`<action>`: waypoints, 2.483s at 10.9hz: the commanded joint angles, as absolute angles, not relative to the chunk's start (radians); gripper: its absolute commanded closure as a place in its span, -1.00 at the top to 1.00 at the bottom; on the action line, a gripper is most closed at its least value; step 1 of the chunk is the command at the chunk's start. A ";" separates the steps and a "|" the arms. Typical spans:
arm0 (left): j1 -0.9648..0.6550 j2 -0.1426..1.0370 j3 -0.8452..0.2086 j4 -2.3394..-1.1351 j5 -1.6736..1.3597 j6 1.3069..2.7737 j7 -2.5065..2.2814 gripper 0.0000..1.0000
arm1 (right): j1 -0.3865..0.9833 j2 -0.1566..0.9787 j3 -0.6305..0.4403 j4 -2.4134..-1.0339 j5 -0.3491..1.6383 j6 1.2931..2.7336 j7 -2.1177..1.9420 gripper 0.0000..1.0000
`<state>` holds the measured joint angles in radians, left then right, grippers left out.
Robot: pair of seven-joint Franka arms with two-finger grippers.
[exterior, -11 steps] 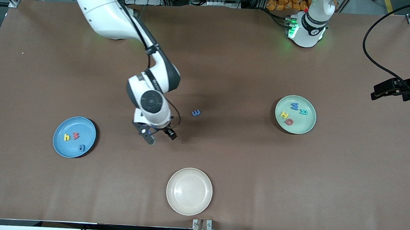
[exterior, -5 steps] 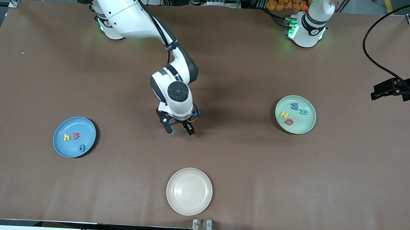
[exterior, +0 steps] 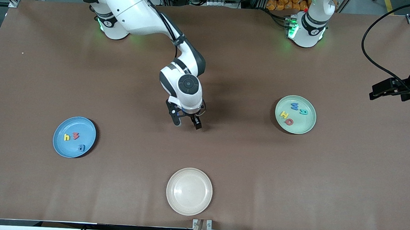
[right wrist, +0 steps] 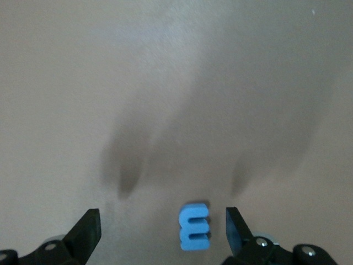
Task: Sort upper and lower case letters into plates
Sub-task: 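Lower the right gripper and close it on the blue e, then carry the e to the blue plate and open the right gripper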
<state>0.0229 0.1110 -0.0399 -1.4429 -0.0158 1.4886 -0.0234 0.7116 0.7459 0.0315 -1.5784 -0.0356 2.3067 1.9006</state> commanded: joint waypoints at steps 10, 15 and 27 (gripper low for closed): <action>0.020 0.107 -0.046 -1.437 -0.002 1.473 -0.032 1.00 | 0.709 0.715 0.044 -1.700 -0.029 2.436 1.942 1.00; 0.020 0.107 -0.046 -1.437 -0.005 1.473 -0.034 1.00 | 0.712 0.715 0.057 -1.700 -0.034 2.436 1.953 -0.51; 0.021 0.109 -0.046 -1.437 -0.006 1.473 -0.034 1.00 | 0.465 0.574 0.064 -1.724 -0.123 2.228 1.460 -1.00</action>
<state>0.0224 0.1111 -0.0437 -1.4431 -0.0158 1.4886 -0.0234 0.5350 0.6099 0.0474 -1.6853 -0.1114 2.2576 1.5751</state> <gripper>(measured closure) 0.000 0.727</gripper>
